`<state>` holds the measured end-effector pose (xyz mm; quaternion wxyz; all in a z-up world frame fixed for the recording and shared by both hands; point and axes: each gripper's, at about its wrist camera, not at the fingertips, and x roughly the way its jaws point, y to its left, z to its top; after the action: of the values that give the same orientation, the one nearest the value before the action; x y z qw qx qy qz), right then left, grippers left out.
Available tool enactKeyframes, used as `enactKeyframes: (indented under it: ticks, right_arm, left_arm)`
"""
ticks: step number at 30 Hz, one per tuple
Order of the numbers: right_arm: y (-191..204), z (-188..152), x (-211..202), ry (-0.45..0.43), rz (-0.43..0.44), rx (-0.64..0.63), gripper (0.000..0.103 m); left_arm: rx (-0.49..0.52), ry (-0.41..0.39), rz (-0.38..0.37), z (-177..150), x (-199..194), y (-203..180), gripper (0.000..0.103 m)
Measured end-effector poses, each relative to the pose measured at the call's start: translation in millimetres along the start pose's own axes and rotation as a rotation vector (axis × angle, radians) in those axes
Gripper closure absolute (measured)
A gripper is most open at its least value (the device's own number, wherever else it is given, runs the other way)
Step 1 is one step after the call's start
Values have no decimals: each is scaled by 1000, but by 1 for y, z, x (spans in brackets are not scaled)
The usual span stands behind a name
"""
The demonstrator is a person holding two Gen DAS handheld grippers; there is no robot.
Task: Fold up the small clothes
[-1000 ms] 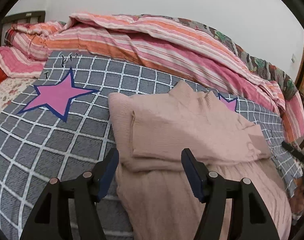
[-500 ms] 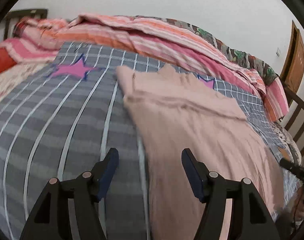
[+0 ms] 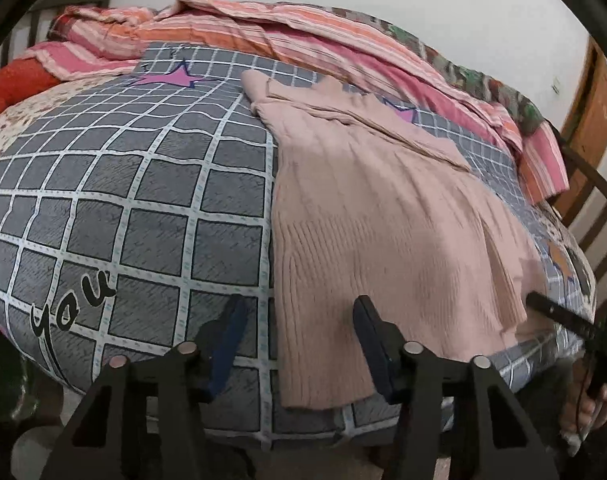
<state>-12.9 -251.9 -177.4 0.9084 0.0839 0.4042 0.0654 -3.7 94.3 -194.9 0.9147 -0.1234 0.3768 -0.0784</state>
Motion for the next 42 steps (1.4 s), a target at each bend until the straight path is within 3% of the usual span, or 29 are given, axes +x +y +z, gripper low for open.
enactKeyframes:
  ticks: [1, 2, 3, 4, 7, 9, 14, 17, 19, 21, 24, 25, 26, 27, 33, 42]
  right_arm:
    - [2, 0, 2, -1, 0, -5, 65]
    - [4, 0, 5, 1, -3, -6, 68]
    - [6, 0, 6, 0, -1, -8, 83]
    - [7, 0, 7, -2, 12, -12, 98]
    - [3, -1, -8, -63, 3, -16, 99]
    - [-13, -1, -22, -94, -1, 36, 99]
    - [-16, -2, -14, -22, 11, 56, 96]
    - [-12, 0, -8, -6, 39, 60, 88]
    - [-12, -1, -6, 17, 53, 63, 84]
    - [-14, -5, -6, 32, 79, 74, 84]
    - [-14, -7, -5, 50, 101, 88, 84]
    - [-13, -7, -4, 55, 104, 93, 88]
    - [-12, -6, -2, 60, 106, 100, 93]
    - [-11, -4, -1, 63, 111, 103, 98]
    - [-3, 13, -42, -63, 170, 81, 98]
    - [-5, 71, -73, -210, 247, 160, 98]
  left_arm:
    - [-14, 14, -16, 0, 2, 0, 73]
    - [-33, 30, -38, 2, 5, -1, 79]
    - [-52, 38, -47, 4, 8, -2, 94]
    - [-51, 47, -42, 6, 10, -2, 95]
    - [-50, -6, -9, 8, -4, 9, 96]
    - [-79, 1, -35, 8, -10, 22, 96]
    - [-90, 53, -102, 5, -3, 21, 95]
    - [-95, 121, -127, 3, 6, 16, 81]
    - [-86, 110, -134, 0, 3, 13, 74]
    - [-87, 119, -146, -4, 1, 11, 73]
    - [-98, 120, -138, -6, 0, 6, 77]
    - [-103, 119, -138, -5, -1, 6, 90]
    - [-111, 118, -135, -3, -2, 6, 97]
    - [-120, 113, -148, 0, -5, 7, 96]
    - [-157, -14, -275, 30, -52, 9, 97]
    - [-184, -162, -255, 98, -74, 5, 97]
